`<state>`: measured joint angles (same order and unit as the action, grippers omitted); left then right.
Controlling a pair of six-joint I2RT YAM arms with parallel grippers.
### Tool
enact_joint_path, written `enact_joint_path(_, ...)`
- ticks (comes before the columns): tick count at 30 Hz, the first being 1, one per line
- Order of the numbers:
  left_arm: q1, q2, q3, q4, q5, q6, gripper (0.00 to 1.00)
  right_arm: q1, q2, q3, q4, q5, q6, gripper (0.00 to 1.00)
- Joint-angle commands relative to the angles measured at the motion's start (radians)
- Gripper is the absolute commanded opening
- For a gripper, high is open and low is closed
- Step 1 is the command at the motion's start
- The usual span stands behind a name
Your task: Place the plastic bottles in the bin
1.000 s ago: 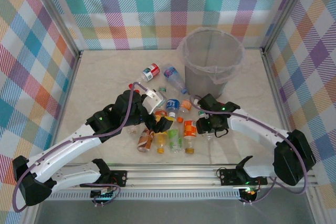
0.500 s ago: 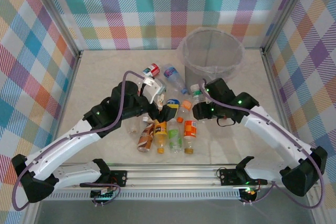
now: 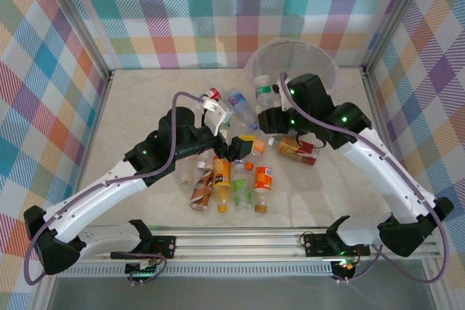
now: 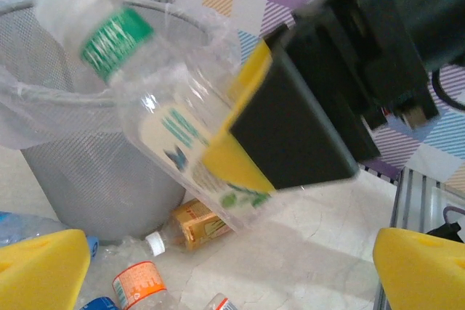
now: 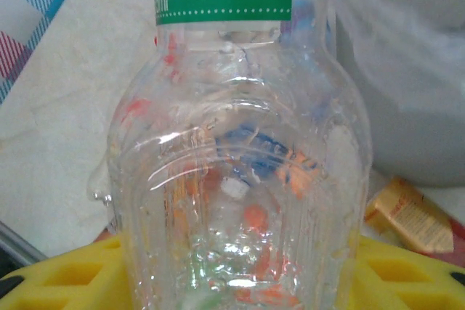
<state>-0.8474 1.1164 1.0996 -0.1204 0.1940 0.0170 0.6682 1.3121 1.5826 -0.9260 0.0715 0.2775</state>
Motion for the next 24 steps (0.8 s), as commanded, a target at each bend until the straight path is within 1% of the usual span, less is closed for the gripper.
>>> enact_joint_path(1, 0.01, -0.031, -0.033, 0.061, 0.023, 0.011, 1.0, -0.008, 0.055, 0.102, -0.007, 0.047, -0.057, 0.57)
enact_joint_path(5, 0.01, -0.039, -0.048, 0.06, 0.006, 0.015, 1.0, -0.029, 0.131, 0.211, -0.007, 0.085, -0.088, 0.56)
enact_joint_path(9, 0.01, -0.061, -0.074, 0.081, -0.056, -0.004, 1.0, -0.061, 0.194, 0.301, -0.008, 0.124, -0.125, 0.56)
enact_joint_path(15, 0.009, -0.1, -0.116, 0.126, -0.104, -0.009, 1.0, -0.13, 0.277, 0.394, -0.014, 0.141, -0.158, 0.56)
enact_joint_path(19, 0.009, -0.108, -0.131, 0.135, -0.131, 0.003, 1.0, -0.18, 0.338, 0.454, -0.039, 0.136, -0.177, 0.56)
enact_joint_path(24, 0.009, -0.098, -0.133, 0.124, -0.139, 0.022, 1.0, -0.245, 0.404, 0.506, -0.048, 0.078, -0.188, 0.55)
